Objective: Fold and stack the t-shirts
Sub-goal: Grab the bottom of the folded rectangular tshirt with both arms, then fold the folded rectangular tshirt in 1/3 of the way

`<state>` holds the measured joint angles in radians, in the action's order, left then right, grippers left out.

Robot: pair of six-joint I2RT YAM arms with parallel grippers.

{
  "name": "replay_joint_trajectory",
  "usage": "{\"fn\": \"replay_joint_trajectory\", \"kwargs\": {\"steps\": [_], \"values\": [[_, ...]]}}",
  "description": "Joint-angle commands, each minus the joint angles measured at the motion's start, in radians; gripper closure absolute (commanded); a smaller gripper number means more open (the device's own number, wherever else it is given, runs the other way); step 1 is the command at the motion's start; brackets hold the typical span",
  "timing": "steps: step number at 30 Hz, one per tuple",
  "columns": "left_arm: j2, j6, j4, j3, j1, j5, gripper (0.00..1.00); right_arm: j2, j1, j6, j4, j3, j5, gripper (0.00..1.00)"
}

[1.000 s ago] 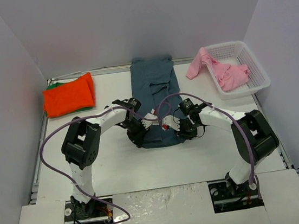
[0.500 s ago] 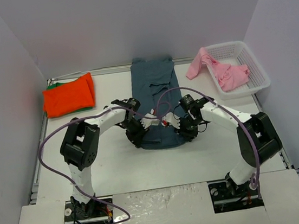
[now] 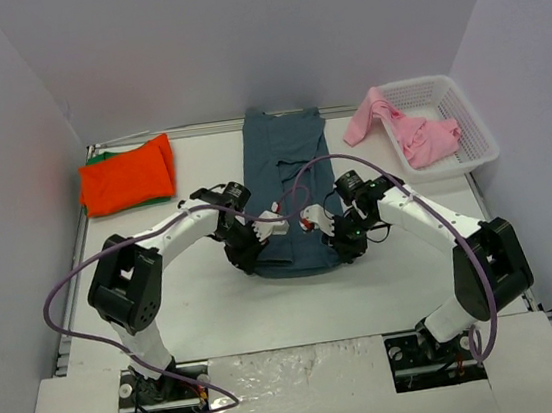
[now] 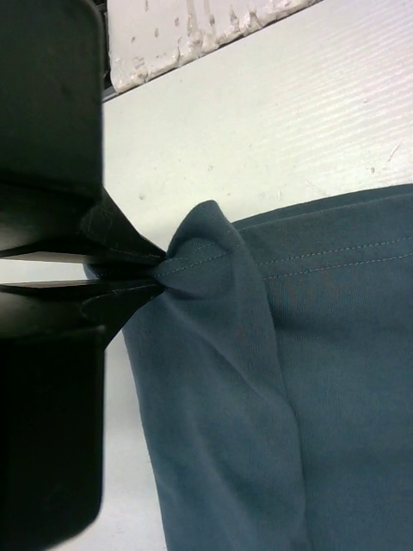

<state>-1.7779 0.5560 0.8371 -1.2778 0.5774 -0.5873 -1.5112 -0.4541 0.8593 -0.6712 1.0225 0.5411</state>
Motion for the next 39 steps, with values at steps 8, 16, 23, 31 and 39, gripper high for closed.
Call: {"fn": "replay_joint_trajectory", "kwargs": {"steps": [8, 16, 23, 31, 39], "values": [[0.081, 0.105, 0.096, 0.020, 0.035, -0.063, 0.98, -0.014, 0.000, -0.042, -0.136, 0.082, 0.034, 1.00], [0.123, 0.147, 0.177, 0.002, 0.041, -0.103, 0.98, -0.032, -0.001, -0.013, -0.221, 0.129, 0.074, 1.00], [0.141, 0.193, 0.260, -0.028, 0.059, -0.123, 0.98, -0.063, -0.005, 0.014, -0.284, 0.160, 0.108, 1.00], [0.112, 0.301, 0.430, -0.094, 0.076, -0.183, 0.98, -0.115, -0.006, 0.099, -0.396, 0.206, 0.163, 1.00], [0.091, 0.369, 0.502, -0.121, 0.076, -0.223, 0.98, -0.158, -0.008, 0.185, -0.513, 0.260, 0.209, 1.00]]}}
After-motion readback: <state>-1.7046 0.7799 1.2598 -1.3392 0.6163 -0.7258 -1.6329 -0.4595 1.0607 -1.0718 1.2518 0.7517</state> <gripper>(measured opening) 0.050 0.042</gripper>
